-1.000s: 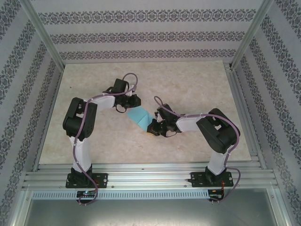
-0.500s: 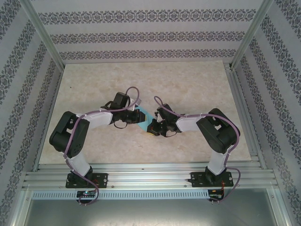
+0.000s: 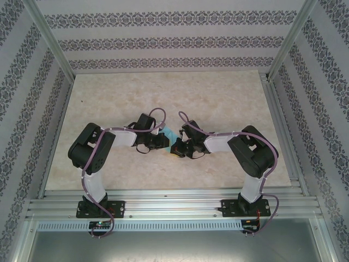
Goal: Fold a paper plane with a square sheet of paper (fold left side to right side)
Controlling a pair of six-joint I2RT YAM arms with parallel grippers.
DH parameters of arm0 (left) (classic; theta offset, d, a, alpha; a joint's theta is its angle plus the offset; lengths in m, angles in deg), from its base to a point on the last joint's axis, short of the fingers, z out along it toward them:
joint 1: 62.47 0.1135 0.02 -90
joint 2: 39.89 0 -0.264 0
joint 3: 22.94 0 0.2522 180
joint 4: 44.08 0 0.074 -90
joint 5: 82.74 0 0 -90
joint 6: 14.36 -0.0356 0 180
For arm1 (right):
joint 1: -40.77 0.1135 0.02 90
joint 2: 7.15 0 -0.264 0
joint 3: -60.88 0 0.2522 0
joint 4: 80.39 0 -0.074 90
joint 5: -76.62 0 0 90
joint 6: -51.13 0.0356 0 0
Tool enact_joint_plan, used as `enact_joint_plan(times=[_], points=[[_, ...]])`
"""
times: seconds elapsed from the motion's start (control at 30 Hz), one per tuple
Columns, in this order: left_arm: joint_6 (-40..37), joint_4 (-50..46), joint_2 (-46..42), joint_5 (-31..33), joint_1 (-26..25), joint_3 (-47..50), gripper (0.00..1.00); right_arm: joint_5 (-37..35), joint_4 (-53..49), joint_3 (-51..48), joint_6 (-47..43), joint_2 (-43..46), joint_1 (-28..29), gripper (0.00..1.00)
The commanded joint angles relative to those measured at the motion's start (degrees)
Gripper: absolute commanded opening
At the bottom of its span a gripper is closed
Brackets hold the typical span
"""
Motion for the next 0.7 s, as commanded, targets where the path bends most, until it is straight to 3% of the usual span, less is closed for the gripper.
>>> enact_joint_plan(times=[0.0, 0.3, 0.67], points=[[-1.45, 0.87, 2.58, 3.01, -1.02, 0.52, 0.13, -5.26, -8.99, -2.72, -1.83, -1.16, 1.06, 0.00], [-4.60, -3.74, 3.37, 7.87, -2.22, 1.30, 0.11, -5.32, -12.31, 2.59, -6.41, 9.32, -4.38, 0.00], [-5.61, -5.49, 4.73, 12.41, -4.53, 1.24, 0.10, -3.59, -6.57, 11.51, -5.80, -1.73, -5.47, 0.00]])
